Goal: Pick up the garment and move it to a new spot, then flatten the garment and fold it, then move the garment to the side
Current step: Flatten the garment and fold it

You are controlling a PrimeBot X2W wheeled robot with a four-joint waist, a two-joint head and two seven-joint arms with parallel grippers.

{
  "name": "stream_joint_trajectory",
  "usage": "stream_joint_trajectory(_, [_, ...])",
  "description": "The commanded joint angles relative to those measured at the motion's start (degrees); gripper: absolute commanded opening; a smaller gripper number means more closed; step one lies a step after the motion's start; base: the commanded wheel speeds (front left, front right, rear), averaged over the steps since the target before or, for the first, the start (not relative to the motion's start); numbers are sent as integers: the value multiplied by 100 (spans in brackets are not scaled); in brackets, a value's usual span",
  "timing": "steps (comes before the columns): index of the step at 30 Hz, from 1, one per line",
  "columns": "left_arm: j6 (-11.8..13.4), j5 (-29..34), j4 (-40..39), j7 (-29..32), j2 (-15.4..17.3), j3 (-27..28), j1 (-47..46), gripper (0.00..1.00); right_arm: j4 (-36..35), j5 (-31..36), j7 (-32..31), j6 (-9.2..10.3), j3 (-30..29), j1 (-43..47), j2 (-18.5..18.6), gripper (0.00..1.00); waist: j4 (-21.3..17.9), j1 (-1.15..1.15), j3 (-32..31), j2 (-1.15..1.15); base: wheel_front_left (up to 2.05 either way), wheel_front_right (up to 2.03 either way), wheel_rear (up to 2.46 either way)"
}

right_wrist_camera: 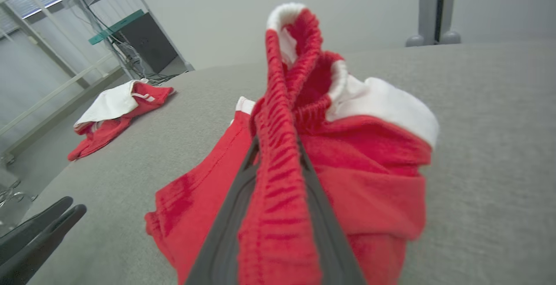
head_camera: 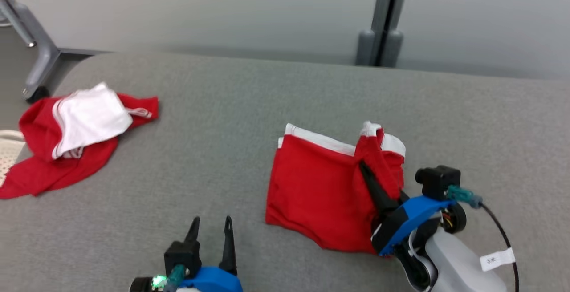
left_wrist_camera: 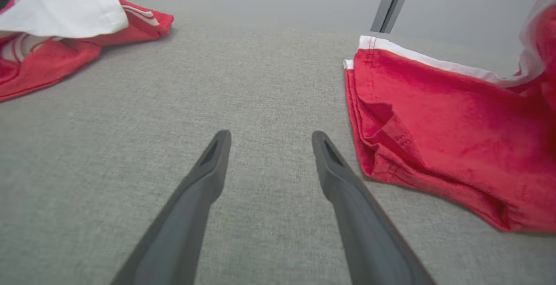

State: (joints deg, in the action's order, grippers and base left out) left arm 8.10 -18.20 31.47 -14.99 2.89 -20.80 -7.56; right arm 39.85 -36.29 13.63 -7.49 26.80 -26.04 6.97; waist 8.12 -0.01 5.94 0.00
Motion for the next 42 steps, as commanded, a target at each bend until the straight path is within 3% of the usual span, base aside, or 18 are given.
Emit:
stream_joint_trajectory(1, [10,-27,19,-28,1,-36,19,100,99,-28,-11,-2,100,-167,1,0,368,1,128,0,0,0,0])
stream_joint_trajectory(7, [57,-47,-45,-28,-3,-118,126,100,494,62,44,-1,288,-381,-40,0,950,1,158,0,0,0,0])
stream_joint_trajectory(8, [64,-62,-45,-27,-3,-111,145,100,582,78,59,-1,305,-406,-59,13,1026,1,157,0,0,0,0])
stream_joint_trajectory(9, [70,-74,-50,-27,-3,-110,154,100,686,98,77,-1,302,-446,-85,33,1098,1,160,0,0,0,0])
stream_joint_trajectory(10, [73,-69,-63,-28,-3,-101,160,100,772,118,88,-1,295,-482,-111,73,1144,1,162,0,0,0,0])
stream_joint_trajectory(11, [77,-74,-67,-28,-3,-92,177,100,838,141,108,-2,308,-514,-145,100,1177,1,167,0,0,0,0])
stream_joint_trajectory(19, [100,-19,-217,-27,-4,46,101,100,223,151,159,-1,227,-509,-239,100,868,1,127,0,0,0,0])
stream_joint_trajectory(25, [92,96,-421,-28,-3,93,-16,100,-333,951,159,-1,-758,-51,-14,100,335,1,46,0,0,0,0])
stream_joint_trajectory(32, [80,361,-622,-28,-1,302,18,100,-933,2185,160,-1,-2093,698,-157,100,-263,1,-92,0,0,0,0])
stream_joint_trajectory(42, [9,495,-540,-27,0,542,361,100,-1063,2912,160,-1,-2566,1502,-388,100,-737,1,-375,0,0,0,0])
